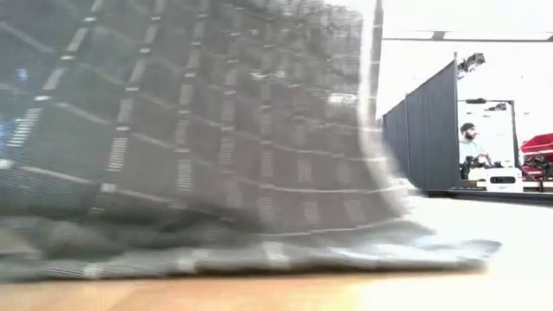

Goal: Fold towel
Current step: Fold the gray patterned towel

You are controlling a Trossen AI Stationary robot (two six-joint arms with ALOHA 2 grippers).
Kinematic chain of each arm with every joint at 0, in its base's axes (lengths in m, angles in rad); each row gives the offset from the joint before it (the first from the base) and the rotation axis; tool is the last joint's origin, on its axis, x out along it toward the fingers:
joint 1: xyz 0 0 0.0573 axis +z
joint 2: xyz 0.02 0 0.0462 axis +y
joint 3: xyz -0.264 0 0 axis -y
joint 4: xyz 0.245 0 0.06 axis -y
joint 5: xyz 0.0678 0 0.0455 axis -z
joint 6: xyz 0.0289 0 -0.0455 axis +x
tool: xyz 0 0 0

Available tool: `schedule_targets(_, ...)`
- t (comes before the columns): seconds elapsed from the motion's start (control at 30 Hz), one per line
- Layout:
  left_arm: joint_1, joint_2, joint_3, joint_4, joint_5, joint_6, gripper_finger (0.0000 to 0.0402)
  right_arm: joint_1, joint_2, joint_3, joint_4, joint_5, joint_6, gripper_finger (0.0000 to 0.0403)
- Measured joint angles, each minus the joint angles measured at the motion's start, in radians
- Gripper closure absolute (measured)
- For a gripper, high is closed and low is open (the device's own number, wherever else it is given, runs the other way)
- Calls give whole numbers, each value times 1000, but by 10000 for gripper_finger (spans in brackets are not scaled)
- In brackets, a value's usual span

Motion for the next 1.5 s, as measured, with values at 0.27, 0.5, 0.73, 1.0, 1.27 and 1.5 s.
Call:
schedule_targets(0.27,6,1,-1,110,35,32,392,100,0,0,106,-244,-126,403)
schedule_targets(0.5,6,10,0,126,82,34,392,169,0,0,243,-397,-306,403)
schedule_targets(0.73,4,50,-1,194,182,40,392,223,-1,0,327,-454,-424,403)
schedule_targets(1.0,4,83,-1,254,214,47,392,272,-1,0,417,-517,-566,403)
schedule_targets(1.27,3,145,-1,386,227,92,392,279,-1,0,418,-509,-542,403)
schedule_targets(1.5,0,173,0,425,216,82,392,293,-1,0,417,-465,-541,403)
